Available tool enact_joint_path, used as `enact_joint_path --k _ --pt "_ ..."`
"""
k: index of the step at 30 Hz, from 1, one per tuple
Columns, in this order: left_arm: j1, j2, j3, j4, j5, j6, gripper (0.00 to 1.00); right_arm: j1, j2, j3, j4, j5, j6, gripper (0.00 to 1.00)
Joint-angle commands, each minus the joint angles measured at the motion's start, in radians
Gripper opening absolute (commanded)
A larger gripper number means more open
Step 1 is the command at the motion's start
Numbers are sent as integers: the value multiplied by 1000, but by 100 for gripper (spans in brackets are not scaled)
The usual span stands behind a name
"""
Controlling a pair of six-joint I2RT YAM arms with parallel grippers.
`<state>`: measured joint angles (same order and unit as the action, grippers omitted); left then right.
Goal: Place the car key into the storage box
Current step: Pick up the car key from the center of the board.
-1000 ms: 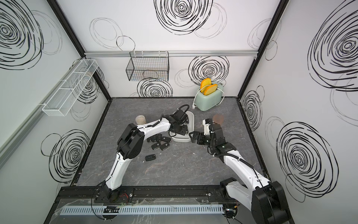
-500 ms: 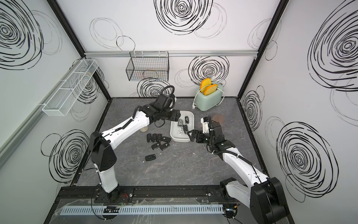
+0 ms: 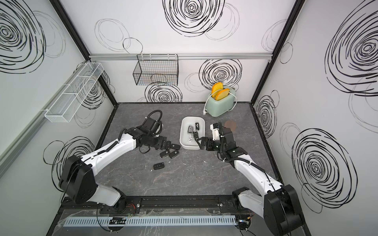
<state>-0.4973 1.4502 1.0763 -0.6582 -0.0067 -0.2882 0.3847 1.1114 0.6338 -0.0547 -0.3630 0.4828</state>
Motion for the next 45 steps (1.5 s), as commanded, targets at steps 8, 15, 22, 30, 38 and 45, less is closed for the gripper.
enact_joint_path --k 8,15,22,30,38,45 --pt "-82 -65 -96 -119 64 27 85 35 -40 -5 -21 12 14 99" --pt "-158 26 -171 -137 70 -76 86 42 -53 -8 -27 23 17 99" --pt "-228 94 -143 -116 -40 -112 86 46 -59 -12 -30 21 17 99" --pt "-237 200 -110 -121 -110 -85 86 46 -85 -31 -27 32 28 99" --pt "-218 225 -99 -112 -146 -50 87 46 -87 -37 -24 43 32 99" --pt "-192 240 -113 -83 -79 -37 75 46 -85 -39 -27 50 30 99"
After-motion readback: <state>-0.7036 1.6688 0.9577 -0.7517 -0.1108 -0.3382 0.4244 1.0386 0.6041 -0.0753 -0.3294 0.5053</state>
